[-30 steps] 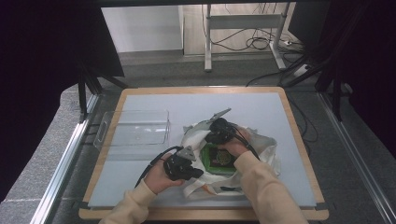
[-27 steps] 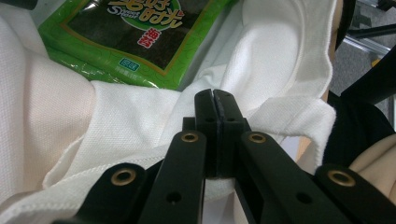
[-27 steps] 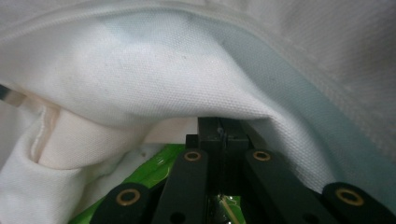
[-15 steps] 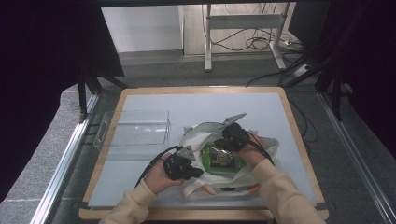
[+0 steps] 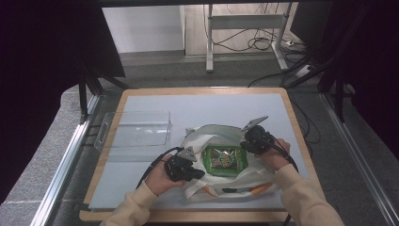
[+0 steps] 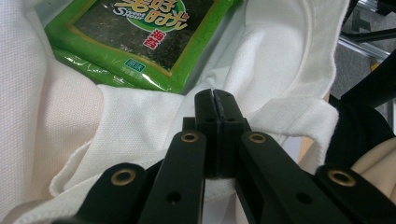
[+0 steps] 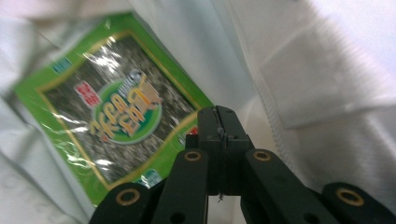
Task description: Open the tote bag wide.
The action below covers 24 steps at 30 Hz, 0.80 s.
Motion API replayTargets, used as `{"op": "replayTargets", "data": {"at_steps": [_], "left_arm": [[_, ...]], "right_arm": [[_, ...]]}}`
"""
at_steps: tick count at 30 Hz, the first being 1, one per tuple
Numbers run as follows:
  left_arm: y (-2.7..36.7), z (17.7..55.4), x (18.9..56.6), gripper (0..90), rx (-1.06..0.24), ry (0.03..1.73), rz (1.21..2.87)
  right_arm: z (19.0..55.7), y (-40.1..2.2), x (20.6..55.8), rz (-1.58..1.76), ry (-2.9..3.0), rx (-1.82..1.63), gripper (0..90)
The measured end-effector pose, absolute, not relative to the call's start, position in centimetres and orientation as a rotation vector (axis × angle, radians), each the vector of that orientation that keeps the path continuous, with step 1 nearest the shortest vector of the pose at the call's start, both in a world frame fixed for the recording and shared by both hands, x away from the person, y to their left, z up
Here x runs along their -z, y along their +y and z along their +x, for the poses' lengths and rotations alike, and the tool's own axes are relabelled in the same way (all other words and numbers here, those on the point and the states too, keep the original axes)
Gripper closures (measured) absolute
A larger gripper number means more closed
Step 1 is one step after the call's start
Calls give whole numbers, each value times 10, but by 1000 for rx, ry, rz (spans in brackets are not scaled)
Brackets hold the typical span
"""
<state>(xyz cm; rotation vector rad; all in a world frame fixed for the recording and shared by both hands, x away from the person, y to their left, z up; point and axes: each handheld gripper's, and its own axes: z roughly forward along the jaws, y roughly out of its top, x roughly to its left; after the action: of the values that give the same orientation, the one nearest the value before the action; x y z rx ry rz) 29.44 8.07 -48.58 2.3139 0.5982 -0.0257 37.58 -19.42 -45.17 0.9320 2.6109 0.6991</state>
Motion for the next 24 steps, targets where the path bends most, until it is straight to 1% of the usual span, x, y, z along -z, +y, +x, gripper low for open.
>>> {"op": "replayTargets", "data": {"at_steps": [9,21,24], "left_arm": [[81,293,486,900,20,601,2317],[82,293,485,900,22,602,2319],[81,293,486,900,19,596,2324]], "right_arm": [[386,-197,458,947,2508,-599,889],[404,-206,461,1087,2438,-671,890],[402,-206,461,1079,2448,-684,889]]}}
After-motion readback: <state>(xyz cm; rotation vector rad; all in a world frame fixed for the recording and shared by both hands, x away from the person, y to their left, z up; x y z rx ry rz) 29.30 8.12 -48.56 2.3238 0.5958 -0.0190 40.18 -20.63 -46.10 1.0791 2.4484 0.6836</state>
